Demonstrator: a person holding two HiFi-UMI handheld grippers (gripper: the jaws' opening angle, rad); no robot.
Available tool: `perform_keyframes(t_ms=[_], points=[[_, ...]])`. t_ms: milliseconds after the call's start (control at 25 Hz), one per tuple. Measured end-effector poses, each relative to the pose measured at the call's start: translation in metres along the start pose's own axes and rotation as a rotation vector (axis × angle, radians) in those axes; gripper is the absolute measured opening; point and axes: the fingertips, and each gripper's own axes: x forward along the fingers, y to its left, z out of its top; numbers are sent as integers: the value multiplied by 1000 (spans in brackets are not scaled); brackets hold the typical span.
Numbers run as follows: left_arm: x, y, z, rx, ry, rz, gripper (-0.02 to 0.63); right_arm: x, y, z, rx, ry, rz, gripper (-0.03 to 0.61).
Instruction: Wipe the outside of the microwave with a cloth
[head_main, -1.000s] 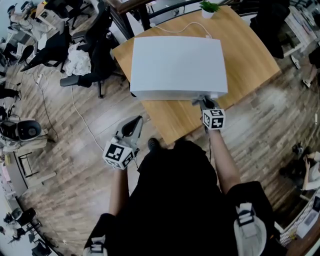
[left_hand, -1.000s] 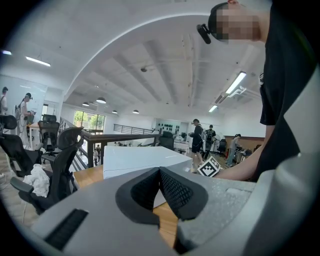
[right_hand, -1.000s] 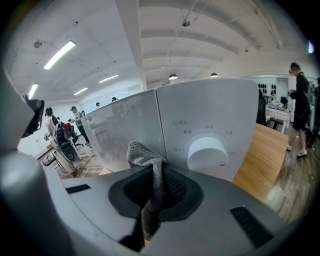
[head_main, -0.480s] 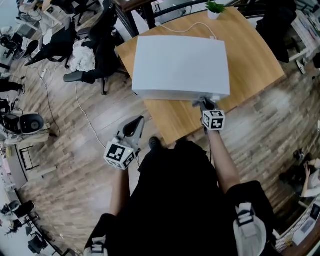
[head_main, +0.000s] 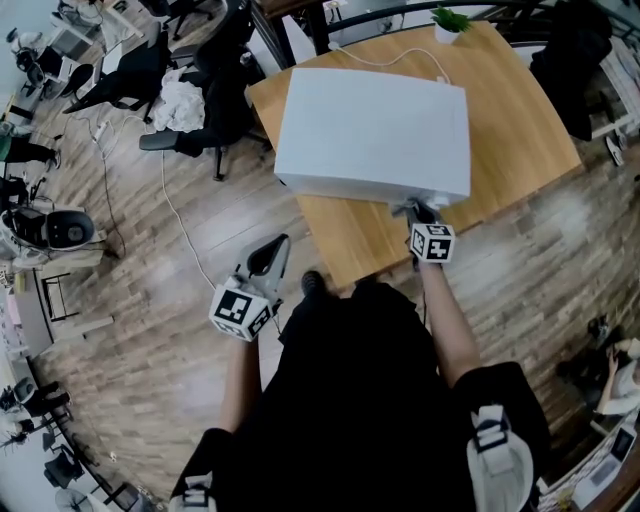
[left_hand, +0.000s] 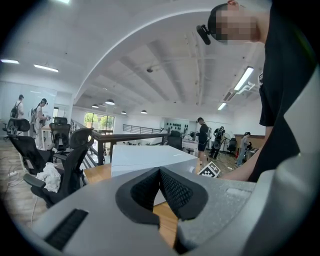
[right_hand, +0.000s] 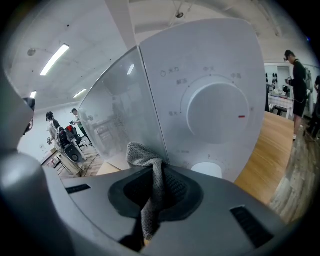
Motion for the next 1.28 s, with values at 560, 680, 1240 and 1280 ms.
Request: perform_keyframes(t_ms=[560,680,1240,1280], points=[[-11,-1,-6,-28,-18,47,2,11,14,0,-28,18,39,18],[-16,4,-11,-22,-19,61,2,13,27,6,-41,11,55,18],[-48,30,-26,-46,-4,129,2,40,67,-5,-34,48,116,17],[-49,31,-26,-47,-5,130,2,41,69,-4,-34,50,117,17]])
